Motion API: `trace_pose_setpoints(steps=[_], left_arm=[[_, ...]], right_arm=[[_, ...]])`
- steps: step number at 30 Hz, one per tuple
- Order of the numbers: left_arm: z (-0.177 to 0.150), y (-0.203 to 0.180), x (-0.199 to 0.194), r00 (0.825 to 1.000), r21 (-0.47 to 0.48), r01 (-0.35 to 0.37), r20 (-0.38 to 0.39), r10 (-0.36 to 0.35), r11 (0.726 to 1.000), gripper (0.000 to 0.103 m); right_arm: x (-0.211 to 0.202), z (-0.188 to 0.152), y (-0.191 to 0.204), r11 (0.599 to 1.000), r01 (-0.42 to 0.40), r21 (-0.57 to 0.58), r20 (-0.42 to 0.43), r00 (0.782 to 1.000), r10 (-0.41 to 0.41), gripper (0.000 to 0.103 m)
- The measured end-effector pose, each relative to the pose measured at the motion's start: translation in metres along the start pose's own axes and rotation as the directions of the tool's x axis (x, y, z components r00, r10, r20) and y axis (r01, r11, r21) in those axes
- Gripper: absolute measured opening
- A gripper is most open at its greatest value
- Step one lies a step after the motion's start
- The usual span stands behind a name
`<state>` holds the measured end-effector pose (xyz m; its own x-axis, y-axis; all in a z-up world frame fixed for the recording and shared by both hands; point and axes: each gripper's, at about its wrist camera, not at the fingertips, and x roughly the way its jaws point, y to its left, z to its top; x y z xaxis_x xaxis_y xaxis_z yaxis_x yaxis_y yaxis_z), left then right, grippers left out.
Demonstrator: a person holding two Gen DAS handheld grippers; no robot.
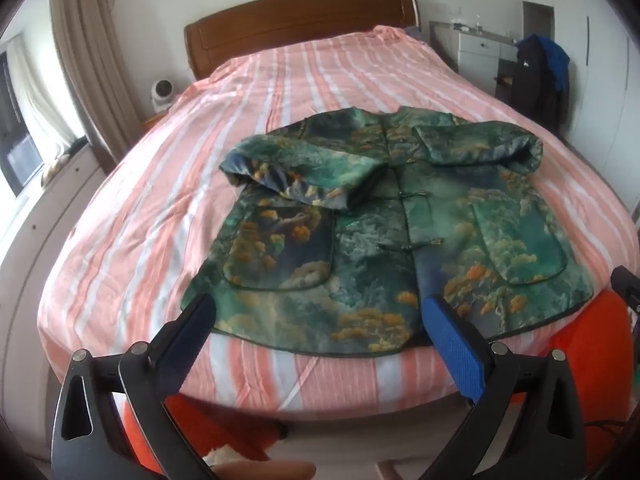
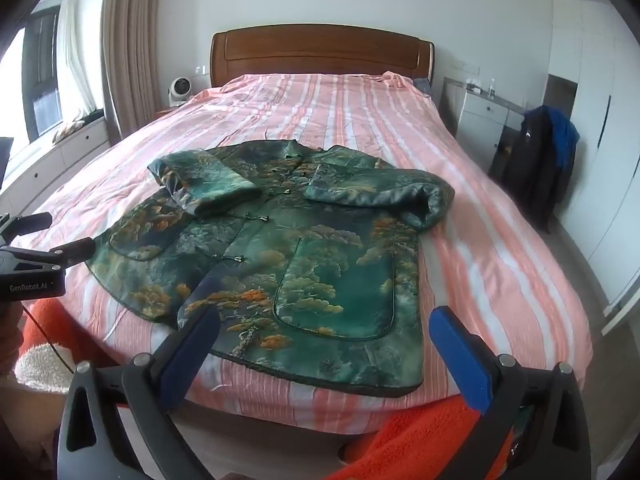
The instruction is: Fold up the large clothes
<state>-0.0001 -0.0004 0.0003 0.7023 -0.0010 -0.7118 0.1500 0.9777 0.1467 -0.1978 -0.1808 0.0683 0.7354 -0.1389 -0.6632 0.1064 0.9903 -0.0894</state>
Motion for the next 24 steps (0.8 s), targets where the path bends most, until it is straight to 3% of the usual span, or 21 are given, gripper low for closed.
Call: trace_pose_setpoints(steps=[4,9,12,14,24], left_arm=[[-0.001,0.0,-0.003,1.0,-0.009,0.016,0.007,-0.016,1.0,0.103],[-0.01,-0.008,0.004,0.999,-0.018,0.039,-0.026,-0.039,0.999,0.103],[-0.008,-0.005,0.006,0.998,-0.03,0.05,-0.04,-0.051,0.998,0.103],[-0.005,-0.001,0.008,0.997,-0.042,0.063,-0.047,-0.065,0.997,0.103],[-0.002,-0.001,0.008,0.994,-0.044,0.078,-0.069,-0.081,0.996,0.103]], right_arm=[[-0.003,-0.001,0.013,1.0,0.008,-0.021,0.023,1.0,-0.008,0.103],[0.001,0.0,0.015,1.0,-0.018,-0.014,-0.008,1.0,0.018,0.103],[-0.001,-0.006,-0.006,1.0,-0.024,-0.007,-0.019,1.0,0.024,0.103],[0.005,0.001,0.017,0.999,-0.007,-0.048,-0.027,1.0,0.006,0.103],[-0.002,0.007,0.019,0.999,0.004,-0.039,0.016,1.0,-0.003,0.103]])
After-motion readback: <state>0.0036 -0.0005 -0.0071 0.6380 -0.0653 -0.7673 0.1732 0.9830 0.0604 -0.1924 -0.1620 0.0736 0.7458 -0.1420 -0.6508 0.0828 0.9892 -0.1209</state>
